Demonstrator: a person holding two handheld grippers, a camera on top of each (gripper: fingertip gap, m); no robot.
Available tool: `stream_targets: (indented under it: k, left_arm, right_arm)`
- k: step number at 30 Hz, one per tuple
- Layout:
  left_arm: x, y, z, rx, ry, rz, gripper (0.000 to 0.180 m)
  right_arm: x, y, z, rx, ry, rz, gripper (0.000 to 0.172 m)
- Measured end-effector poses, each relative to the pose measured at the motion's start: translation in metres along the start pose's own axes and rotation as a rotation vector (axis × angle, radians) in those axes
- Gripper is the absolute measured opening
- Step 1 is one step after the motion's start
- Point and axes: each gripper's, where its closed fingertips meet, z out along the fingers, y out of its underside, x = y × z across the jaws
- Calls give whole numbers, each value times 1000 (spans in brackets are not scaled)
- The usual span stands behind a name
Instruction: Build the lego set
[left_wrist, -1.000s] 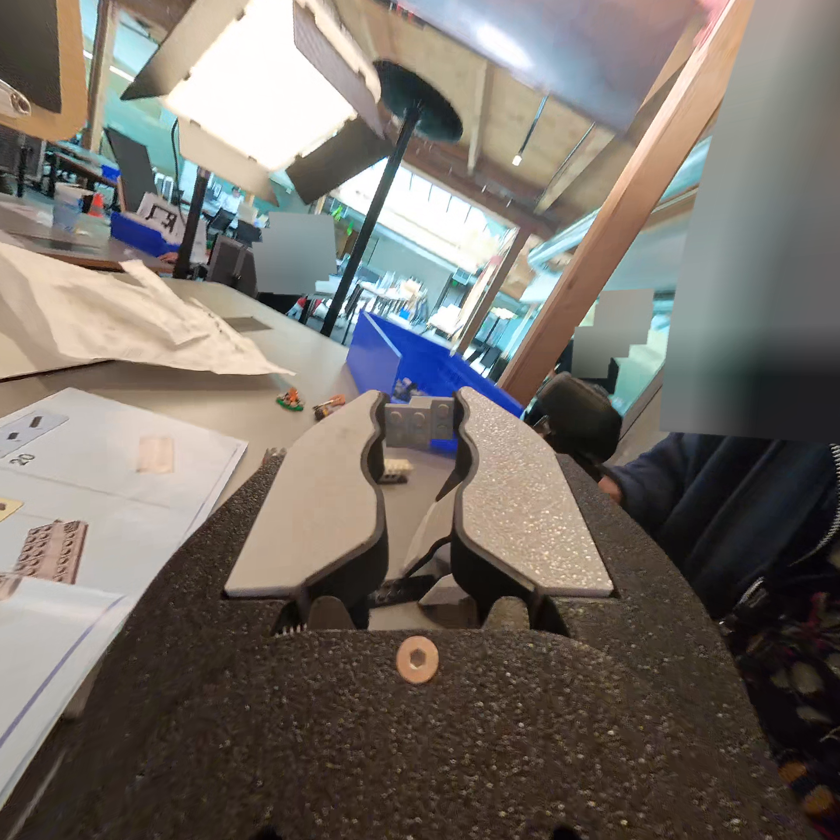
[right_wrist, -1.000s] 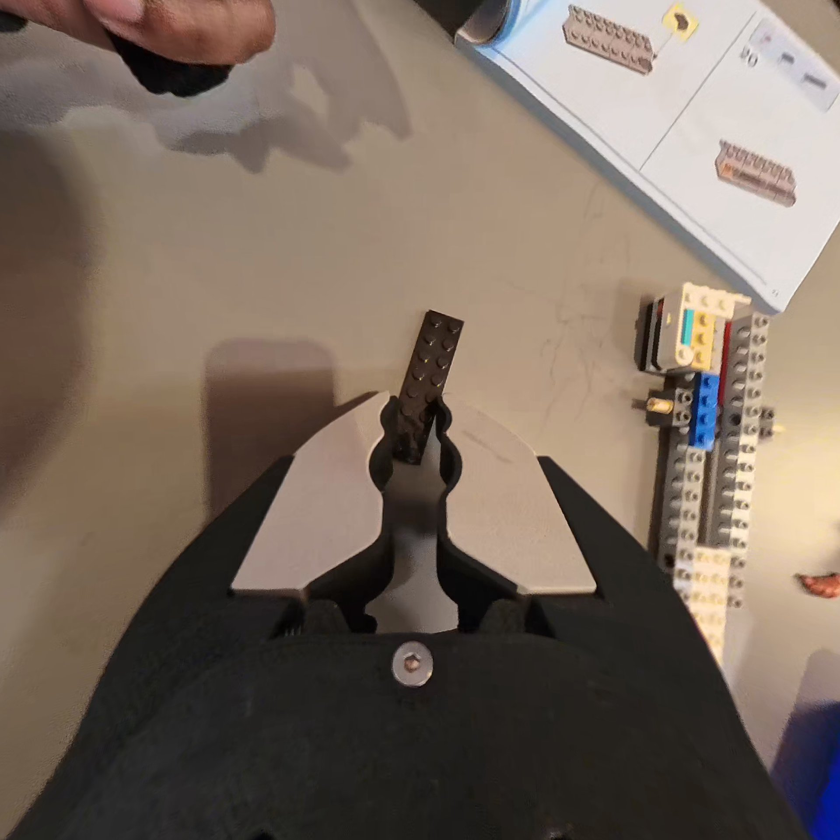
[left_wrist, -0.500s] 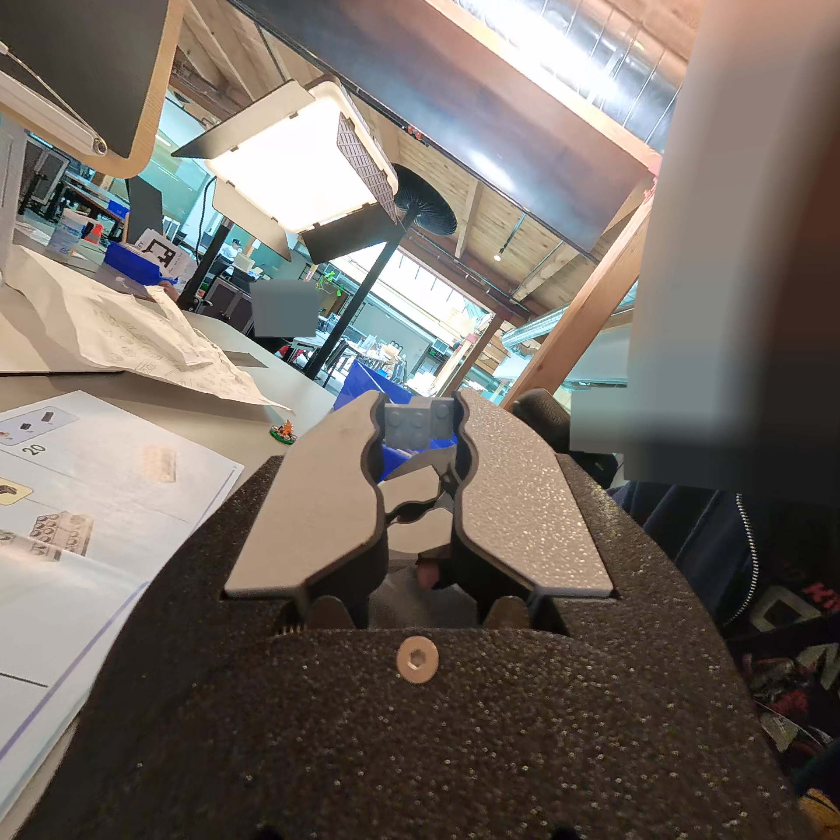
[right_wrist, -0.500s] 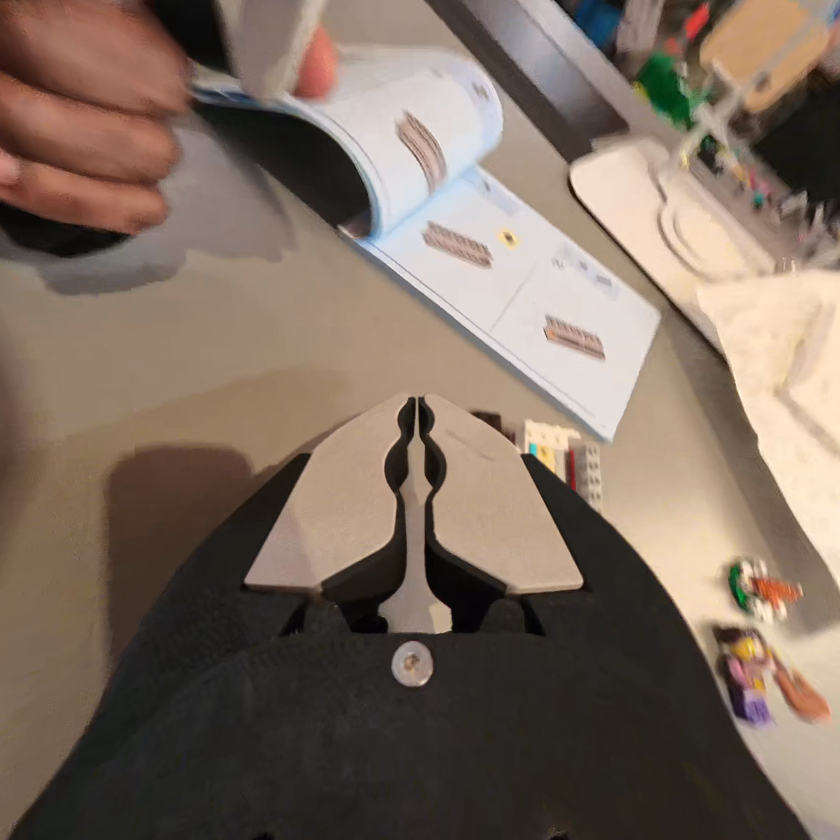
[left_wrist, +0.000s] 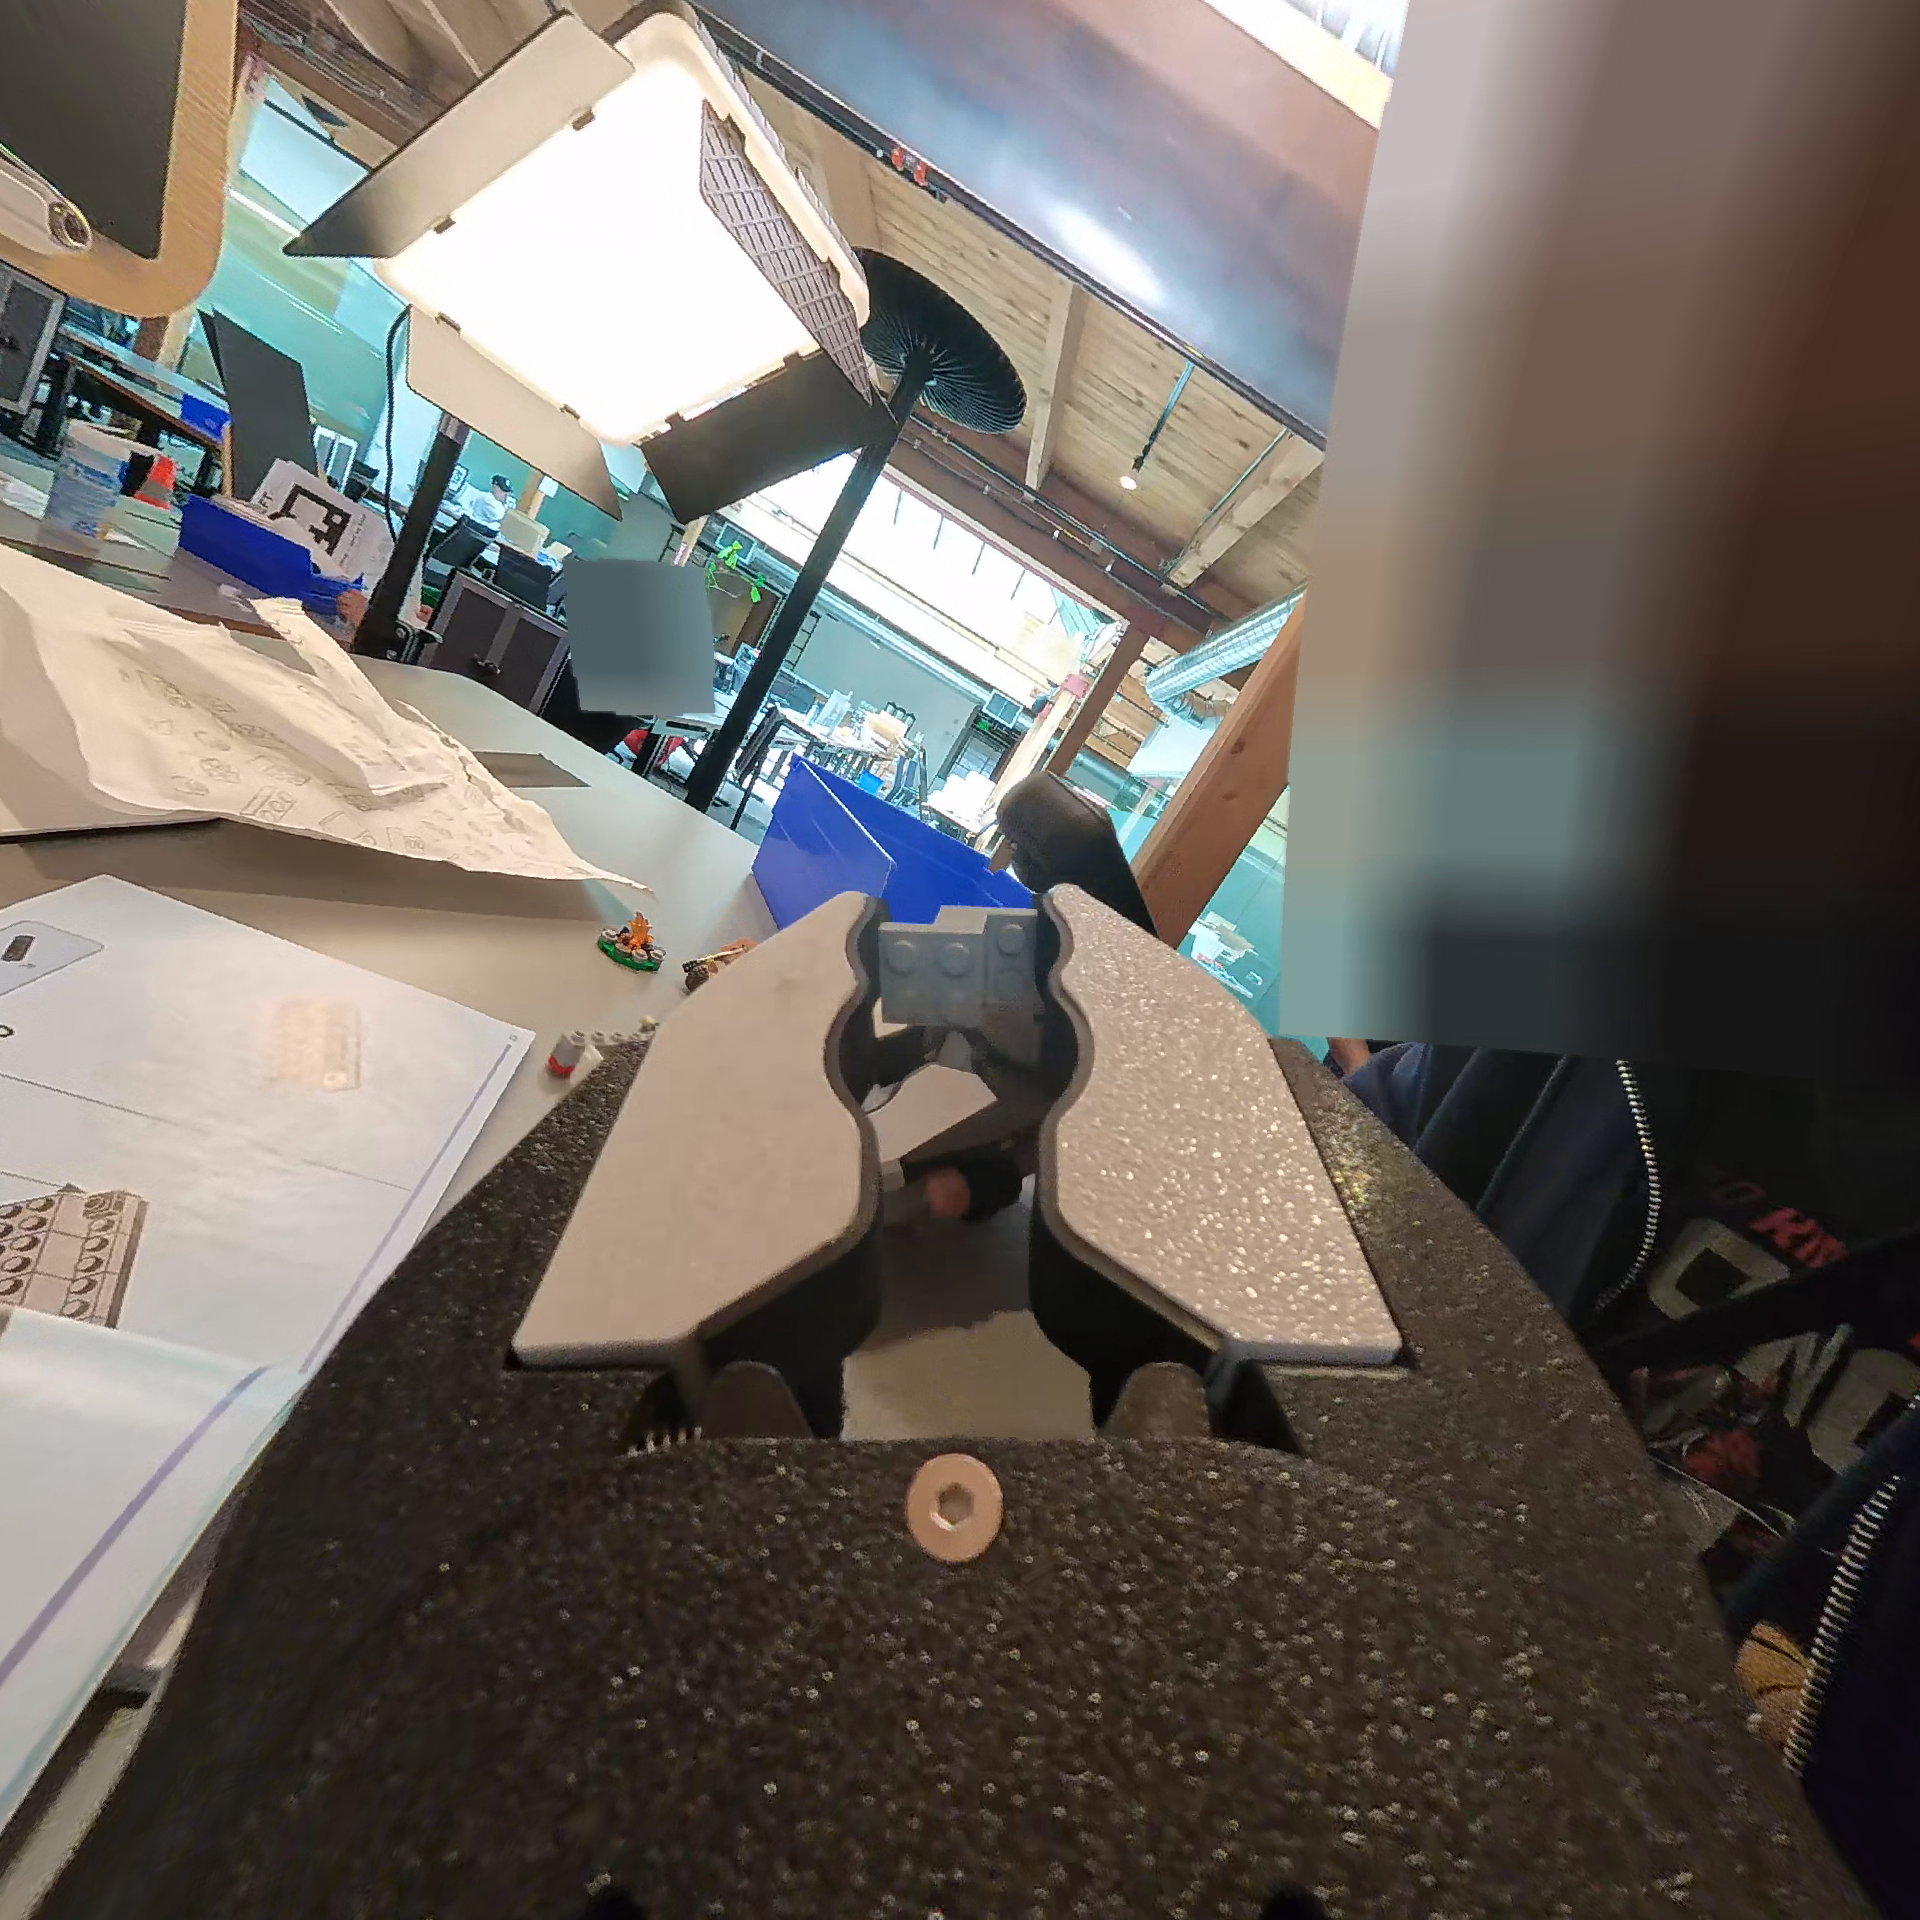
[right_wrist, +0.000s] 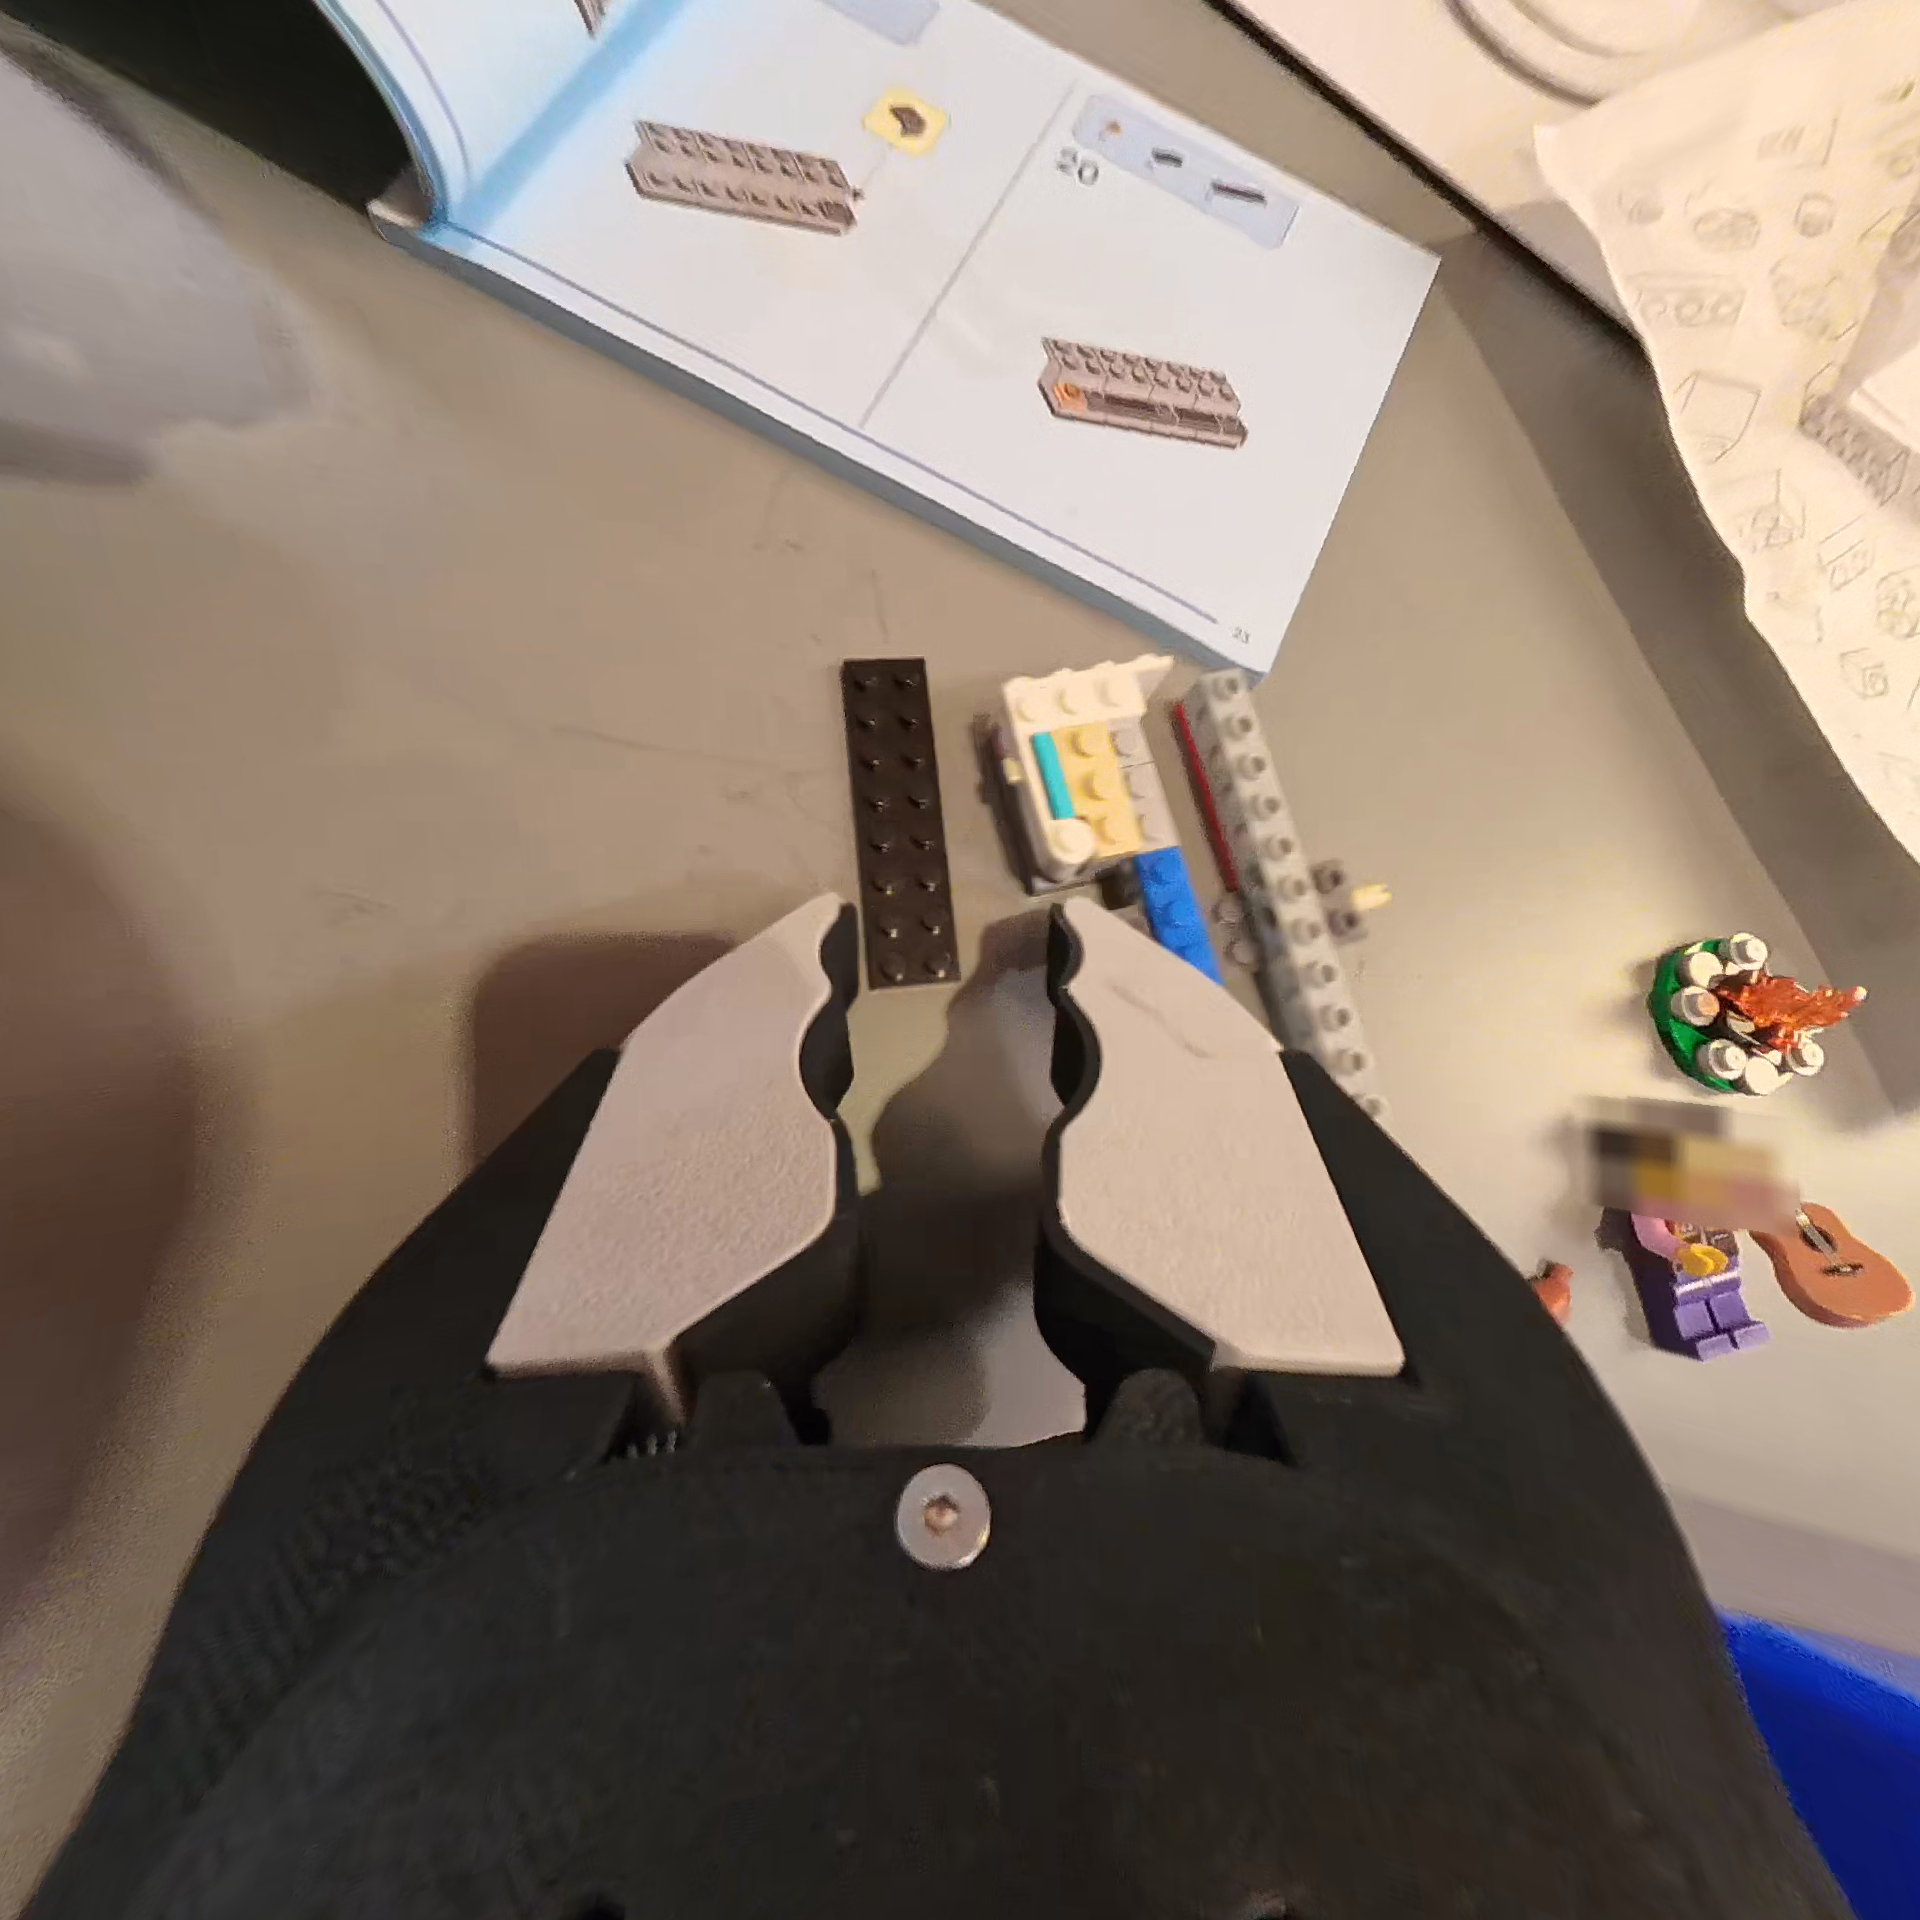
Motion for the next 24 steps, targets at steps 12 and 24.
stream_targets:
  k: [12,24]
  left_arm:
    - [-7,15,7,-80,-43,-34,28]
    - [-23,47,3,-366,-233,208,28]
  right_arm:
    - [-8,-2,3,-4,-69,-53,16]
    - [-34,-26,-11,177,-102,-287,15]
